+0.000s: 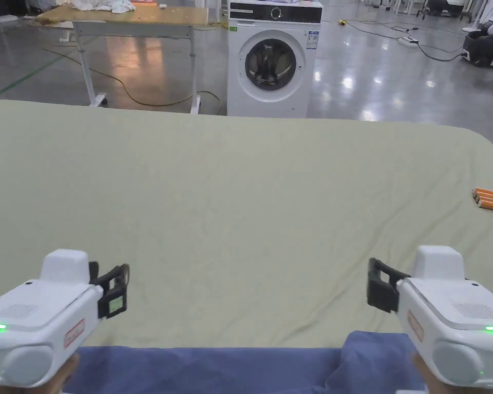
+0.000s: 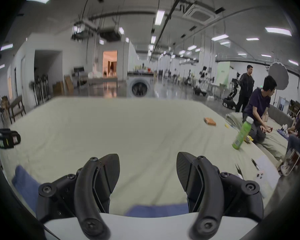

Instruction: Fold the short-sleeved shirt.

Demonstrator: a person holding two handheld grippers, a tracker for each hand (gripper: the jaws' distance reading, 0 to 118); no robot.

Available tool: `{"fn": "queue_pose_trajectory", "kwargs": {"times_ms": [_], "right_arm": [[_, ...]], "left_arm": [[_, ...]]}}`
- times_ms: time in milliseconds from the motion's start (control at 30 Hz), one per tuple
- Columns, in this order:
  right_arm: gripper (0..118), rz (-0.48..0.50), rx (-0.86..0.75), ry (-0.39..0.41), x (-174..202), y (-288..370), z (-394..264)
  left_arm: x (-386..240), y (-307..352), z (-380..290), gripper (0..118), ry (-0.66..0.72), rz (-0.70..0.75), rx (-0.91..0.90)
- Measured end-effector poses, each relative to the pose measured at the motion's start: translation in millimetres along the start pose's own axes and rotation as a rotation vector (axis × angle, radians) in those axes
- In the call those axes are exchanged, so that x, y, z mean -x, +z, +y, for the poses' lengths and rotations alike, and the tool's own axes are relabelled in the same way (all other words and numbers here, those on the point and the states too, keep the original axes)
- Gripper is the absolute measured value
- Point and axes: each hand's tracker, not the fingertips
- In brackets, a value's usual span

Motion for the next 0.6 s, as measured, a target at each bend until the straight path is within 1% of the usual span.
{"fn": "queue_pose_trajectory", "kwargs": {"times_ms": [33, 67, 100, 133, 167, 200, 233, 300, 400, 467, 567, 600], "right_arm": [[72, -0.003, -0.043, -0.016, 7, 0, 3], [69, -0.008, -0.094, -0.023, 13, 0, 6], [61, -0.019, -0.141, -0.029, 20, 1, 9], [41, -0.024, -0.18, -0.03, 26, 3, 11], [24, -0.019, -0.208, -0.035, 30, 5, 14], [10, -0.02, -0.244, -0.038, 35, 7, 16], [8, -0.024, -0.268, -0.046, 37, 8, 17], [1, -0.017, -0.311, -0.057, 43, 11, 18], [0, -0.02, -0.348, -0.032, 50, 15, 21], [0, -0.019, -0.36, -0.036, 52, 17, 22], [0, -0.008, -0.368, -0.03, 53, 18, 24], [0, -0.004, -0.365, -0.019, 53, 17, 25]], "left_arm": [[-3, -3, 6, 31, -0.003, 0.006, -0.036], [-6, -6, 13, 28, -0.007, 0.016, -0.07], [-8, -8, 20, 24, -0.014, 0.032, -0.111], [-10, -9, 24, 16, -0.026, 0.043, -0.142], [-11, -10, 30, 8, -0.04, 0.051, -0.172], [-11, -11, 34, 4, -0.047, 0.055, -0.207], [-10, -11, 38, 1, -0.047, 0.064, -0.242], [-7, -12, 47, 0, -0.029, 0.089, -0.294], [1, -13, 57, 0, -0.024, 0.111, -0.345], [9, -14, 63, 0, -0.026, 0.12, -0.356], [32, -16, 71, 0, -0.031, 0.108, -0.328], [45, -17, 72, 0, -0.038, 0.084, -0.279]]}}
